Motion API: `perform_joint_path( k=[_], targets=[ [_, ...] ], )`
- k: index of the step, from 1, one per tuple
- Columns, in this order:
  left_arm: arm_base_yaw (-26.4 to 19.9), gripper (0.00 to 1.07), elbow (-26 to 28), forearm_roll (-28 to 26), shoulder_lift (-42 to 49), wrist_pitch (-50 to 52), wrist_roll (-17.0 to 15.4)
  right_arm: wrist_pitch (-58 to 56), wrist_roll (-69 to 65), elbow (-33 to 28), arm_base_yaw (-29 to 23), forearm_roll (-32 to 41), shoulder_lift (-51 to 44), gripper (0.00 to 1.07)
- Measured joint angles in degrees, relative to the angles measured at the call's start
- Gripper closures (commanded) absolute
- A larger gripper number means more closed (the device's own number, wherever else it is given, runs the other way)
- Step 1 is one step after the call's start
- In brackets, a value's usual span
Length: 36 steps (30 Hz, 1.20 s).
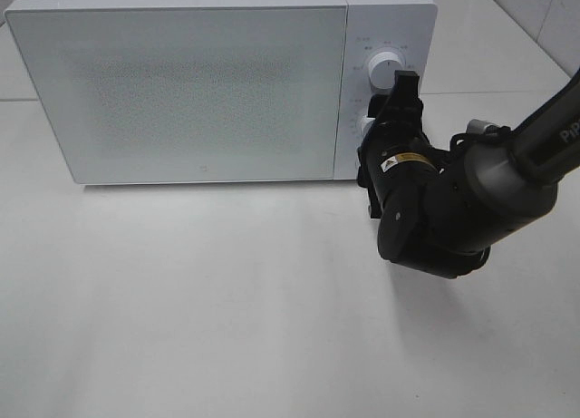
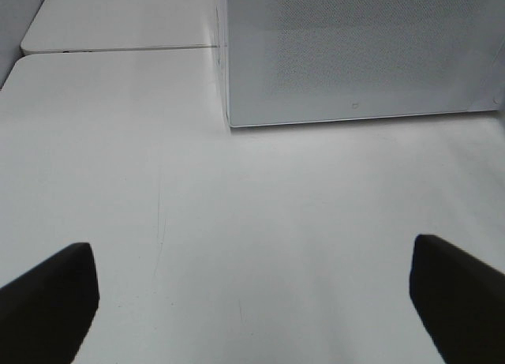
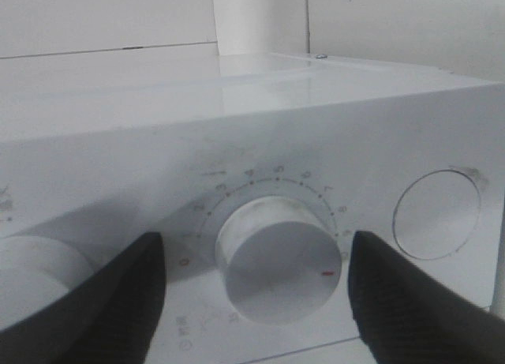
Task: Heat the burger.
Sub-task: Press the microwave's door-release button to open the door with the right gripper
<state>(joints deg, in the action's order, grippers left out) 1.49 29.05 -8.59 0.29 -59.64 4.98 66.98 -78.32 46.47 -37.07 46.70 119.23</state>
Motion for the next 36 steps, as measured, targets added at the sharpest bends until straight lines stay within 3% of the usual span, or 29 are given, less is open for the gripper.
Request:
perform_joint_path(
  k=[7,12,20,29,36],
  targets=[
    [0.00,0.06,0.00,0.00,0.00,0.00,0.00,0.23,2.52,0.00,-0.11,-3.27,-0.29,0.33],
    [0.00,0.06,0.00,0.00,0.00,0.00,0.00,-5.96,8.02,0.11,-0.11,-6.99,-2.75,0.33],
    [0.00,0.06,0.00,0.00,0.00,0.00,0.00,-28.02,36.38,1.38,0.74,-8.59,-10.43,0.35],
    [0.00,0.06,0.00,0.00,0.00,0.00,0.00,-44.98,65.55,1.38,1.49,-7.91,-14.73,0.35],
    [0.00,0.06,0.00,0.00,0.00,0.00,0.00,-67.67,85.31,1.43,6.13,-8.65,-20.23,0.35]
  ],
)
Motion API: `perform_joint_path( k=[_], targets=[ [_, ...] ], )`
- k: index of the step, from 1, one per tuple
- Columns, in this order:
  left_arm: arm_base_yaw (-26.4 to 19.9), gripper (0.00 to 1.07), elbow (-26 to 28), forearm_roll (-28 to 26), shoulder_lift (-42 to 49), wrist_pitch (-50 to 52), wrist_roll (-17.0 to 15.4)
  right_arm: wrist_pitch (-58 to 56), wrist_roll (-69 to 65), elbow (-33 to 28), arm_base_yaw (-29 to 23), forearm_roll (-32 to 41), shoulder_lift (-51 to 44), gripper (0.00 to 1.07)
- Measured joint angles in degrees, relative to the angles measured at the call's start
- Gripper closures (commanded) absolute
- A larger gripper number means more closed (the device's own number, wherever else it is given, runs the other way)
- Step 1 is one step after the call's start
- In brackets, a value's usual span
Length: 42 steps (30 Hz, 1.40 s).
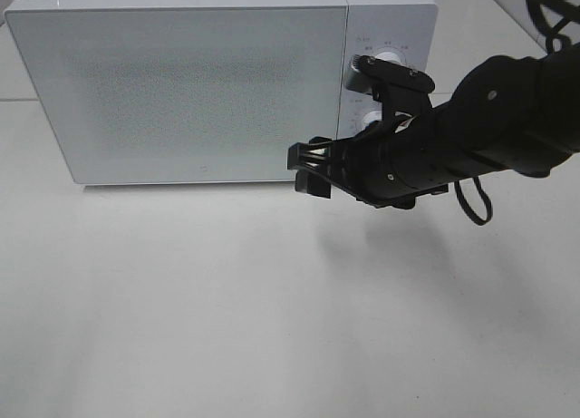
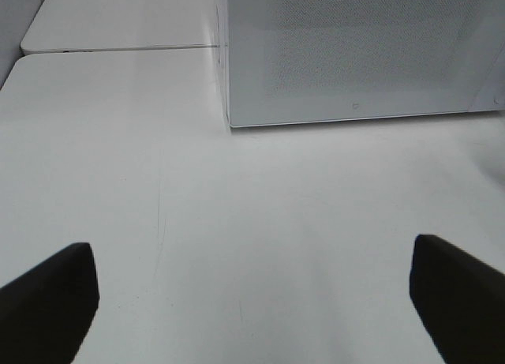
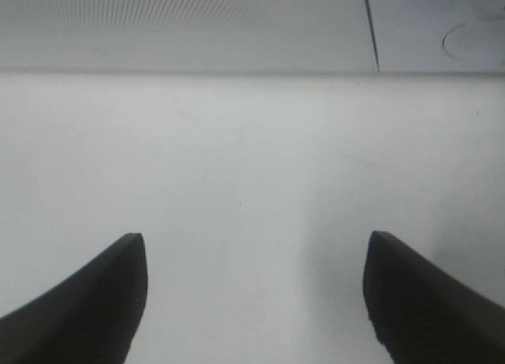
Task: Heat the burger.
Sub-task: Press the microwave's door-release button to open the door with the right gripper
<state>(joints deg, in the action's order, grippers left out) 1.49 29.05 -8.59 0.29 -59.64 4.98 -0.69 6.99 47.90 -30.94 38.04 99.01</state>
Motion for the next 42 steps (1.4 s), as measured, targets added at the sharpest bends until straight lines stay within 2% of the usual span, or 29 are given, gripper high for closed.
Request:
perform_joint_path(
  k=[4,5,13,15,19,21,24,31,33,36,42],
  targets=[
    [0.00,0.06,0.00,0.00,0.00,0.00,0.00,-7.85,2.69,0.00,1.26,-2.41,-2.29,0.35],
    [0.00,0.06,0.00,0.00,0.00,0.00,0.00,-12.43,3.15,0.00,1.72,-4.64,-3.72,0.35],
    [0.00,0.06,0.00,0.00,0.00,0.00,0.00,-25.32,1.83,0.00,1.83,-14.50,-10.54,0.35],
    [0.00,0.06,0.00,0.00,0.00,0.00,0.00,-30.54,-0.29,0.00,1.83,-18.28,-14.15,0.35],
    [0.00,0.06,0.00,0.00,0.00,0.00,0.00,-35.29,-2.52,0.00,1.83,-21.37,-18.16,0.35],
    [0.00,0.06,0.00,0.00,0.00,0.00,0.00,-42.34,-4.47,0.00,1.83,-24.87,-23.61,0.35],
    [0.00,0.06,0.00,0.00,0.00,0.00,0.00,-47.15,-5.96,0.00,1.83,-27.22,-27.73,0.35],
    [0.00,0.06,0.00,0.00,0.00,0.00,0.00,-54.83,-6.99,0.00,1.83,-30.19,-35.07,0.35],
    [0.00,0.06,0.00,0.00,0.00,0.00,0.00,-58.90,-6.99,0.00,1.83,-30.77,-41.83,0.35],
    [0.00,0.06,0.00,0.00,0.00,0.00,0.00,-59.70,-6.99,0.00,1.83,-30.88,-43.66,0.35],
    [0.00,0.06,0.00,0.00,0.00,0.00,0.00,-64.00,-6.99,0.00,1.95,-30.88,-54.43,0.35]
  ],
)
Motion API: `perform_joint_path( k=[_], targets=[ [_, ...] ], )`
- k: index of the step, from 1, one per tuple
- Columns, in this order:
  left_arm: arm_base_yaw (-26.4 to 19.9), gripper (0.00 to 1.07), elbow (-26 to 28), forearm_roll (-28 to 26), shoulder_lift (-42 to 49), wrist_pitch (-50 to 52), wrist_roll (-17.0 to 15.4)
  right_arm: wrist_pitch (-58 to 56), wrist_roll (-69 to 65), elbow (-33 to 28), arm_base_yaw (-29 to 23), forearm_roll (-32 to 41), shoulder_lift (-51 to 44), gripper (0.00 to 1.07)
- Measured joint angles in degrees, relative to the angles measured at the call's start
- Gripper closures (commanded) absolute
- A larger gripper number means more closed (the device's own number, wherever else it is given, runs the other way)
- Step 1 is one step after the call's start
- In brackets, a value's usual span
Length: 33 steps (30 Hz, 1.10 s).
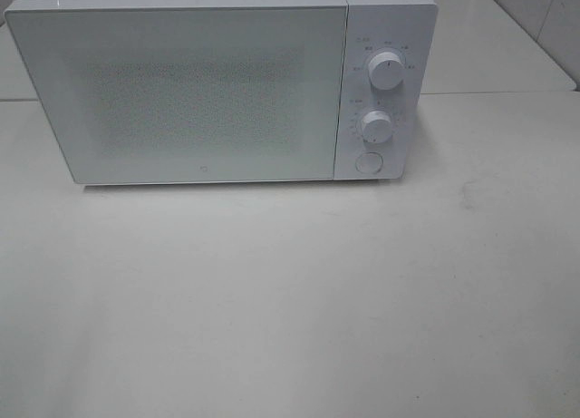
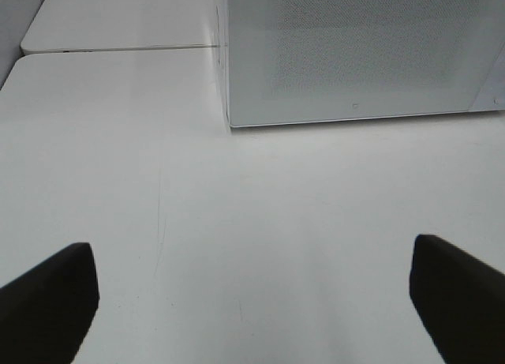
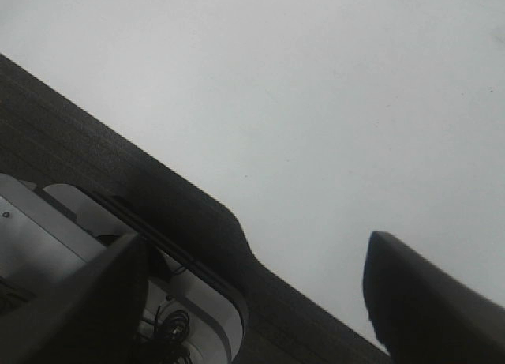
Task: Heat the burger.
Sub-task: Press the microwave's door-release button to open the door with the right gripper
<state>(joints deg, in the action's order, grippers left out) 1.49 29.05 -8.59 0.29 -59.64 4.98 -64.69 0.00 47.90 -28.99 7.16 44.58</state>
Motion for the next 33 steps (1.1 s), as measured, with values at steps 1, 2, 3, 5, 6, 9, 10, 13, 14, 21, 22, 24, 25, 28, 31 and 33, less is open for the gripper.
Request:
perform_joint_path(
  k=[1,2,3,5,6,9,10,13,14,21,22,24,25,28,31,33],
  targets=[
    [0.00,0.06,0.00,0.00,0.00,0.00,0.00,-0.74,0.00,0.00,0.23,0.00,-1.43,0.35],
    [0.00,0.06,0.00,0.00,0.00,0.00,0.00,-1.43,0.00,-0.52,1.38,0.00,-4.41,0.35],
    [0.00,0.06,0.00,0.00,0.00,0.00,0.00,-1.43,0.00,-0.52,1.38,0.00,-4.41,0.35],
    [0.00,0.06,0.00,0.00,0.00,0.00,0.00,-1.78,0.00,-1.15,2.06,0.00,-5.61,0.35],
    [0.00,0.06,0.00,0.00,0.00,0.00,0.00,-2.18,0.00,-2.75,4.01,0.00,-8.94,0.35],
    [0.00,0.06,0.00,0.00,0.00,0.00,0.00,-2.52,0.00,-5.61,7.33,0.00,-14.15,0.35],
    [0.00,0.06,0.00,0.00,0.00,0.00,0.00,-2.75,0.00,-6.53,8.59,0.00,-16.04,0.35],
    [0.00,0.06,0.00,0.00,0.00,0.00,0.00,-3.27,0.34,-8.42,12.09,0.00,-21.31,0.35],
    [0.00,0.06,0.00,0.00,0.00,0.00,0.00,-3.38,0.46,-9.40,14.27,-0.40,-24.58,0.35],
    [0.00,0.06,0.00,0.00,0.00,0.00,0.00,-3.32,0.52,-11.52,19.48,-2.41,-33.12,0.35],
    [0.00,0.06,0.00,0.00,0.00,0.00,0.00,-3.27,0.46,-11.92,20.11,-2.52,-34.38,0.35],
    [0.00,0.06,0.00,0.00,0.00,0.00,0.00,-2.69,0.40,-12.89,20.97,-2.92,-36.44,0.35],
    [0.00,0.06,0.00,0.00,0.00,0.00,0.00,-1.89,0.34,-14.09,21.83,-3.04,-38.45,0.35],
    [0.00,0.06,0.00,0.00,0.00,0.00,0.00,-0.86,0.34,-15.76,22.86,-3.04,-40.68,0.35],
    [0.00,0.06,0.00,0.00,0.00,0.00,0.00,-0.17,0.34,-16.50,23.72,-2.98,-42.40,0.35],
    [0.00,0.06,0.00,0.00,0.00,0.00,0.00,0.40,0.34,-16.62,23.95,-2.98,-42.97,0.35]
  ],
)
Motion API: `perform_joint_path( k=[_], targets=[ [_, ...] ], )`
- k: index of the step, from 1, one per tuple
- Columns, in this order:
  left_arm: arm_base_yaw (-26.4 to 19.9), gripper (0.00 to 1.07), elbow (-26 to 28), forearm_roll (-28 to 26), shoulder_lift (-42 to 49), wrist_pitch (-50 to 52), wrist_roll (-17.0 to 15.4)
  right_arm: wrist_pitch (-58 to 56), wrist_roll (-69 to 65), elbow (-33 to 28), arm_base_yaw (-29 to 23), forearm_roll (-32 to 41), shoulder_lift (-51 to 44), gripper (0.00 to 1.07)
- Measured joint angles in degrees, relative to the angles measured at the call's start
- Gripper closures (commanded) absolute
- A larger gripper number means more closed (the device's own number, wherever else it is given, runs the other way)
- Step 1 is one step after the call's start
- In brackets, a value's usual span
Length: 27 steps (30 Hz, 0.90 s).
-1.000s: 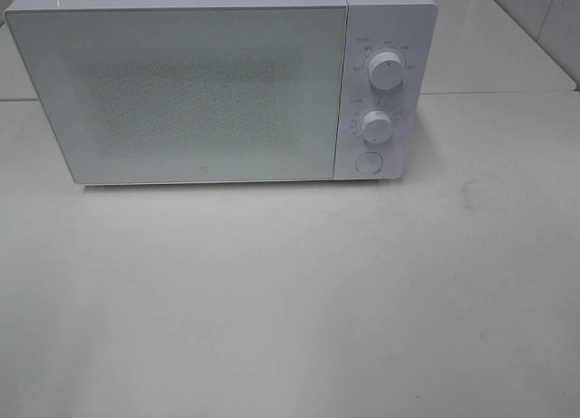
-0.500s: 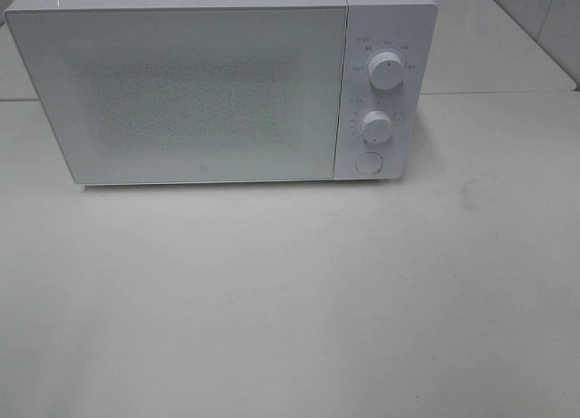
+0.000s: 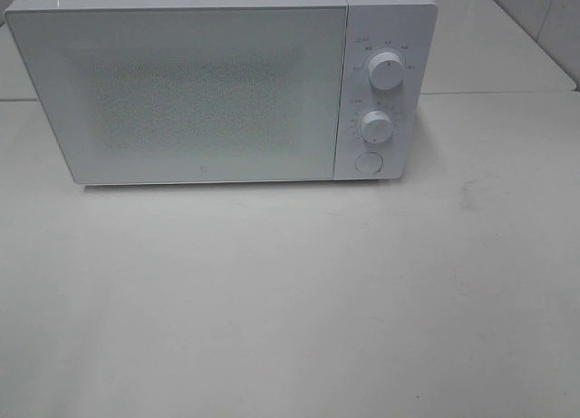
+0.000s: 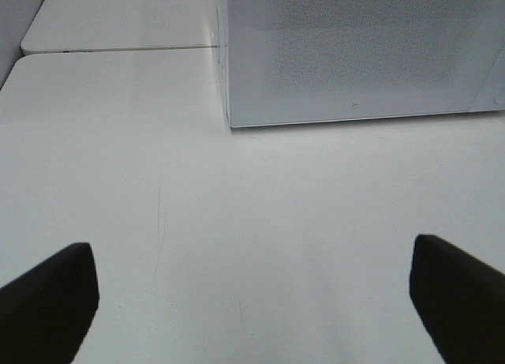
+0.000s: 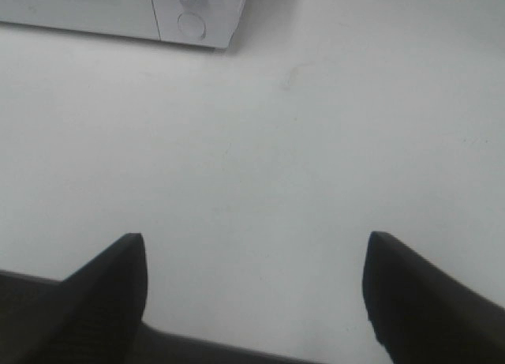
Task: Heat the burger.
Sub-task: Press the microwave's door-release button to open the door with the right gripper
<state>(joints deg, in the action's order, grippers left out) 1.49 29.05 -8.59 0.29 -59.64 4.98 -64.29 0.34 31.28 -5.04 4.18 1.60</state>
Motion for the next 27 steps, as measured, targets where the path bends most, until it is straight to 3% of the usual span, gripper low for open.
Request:
perform_joint_path(
  k=[27],
  targets=[
    [0.00,0.06,0.00,0.00,0.00,0.00,0.00,6.93,-0.34,-1.32,0.57,0.00,-1.78,0.35]
  ],
)
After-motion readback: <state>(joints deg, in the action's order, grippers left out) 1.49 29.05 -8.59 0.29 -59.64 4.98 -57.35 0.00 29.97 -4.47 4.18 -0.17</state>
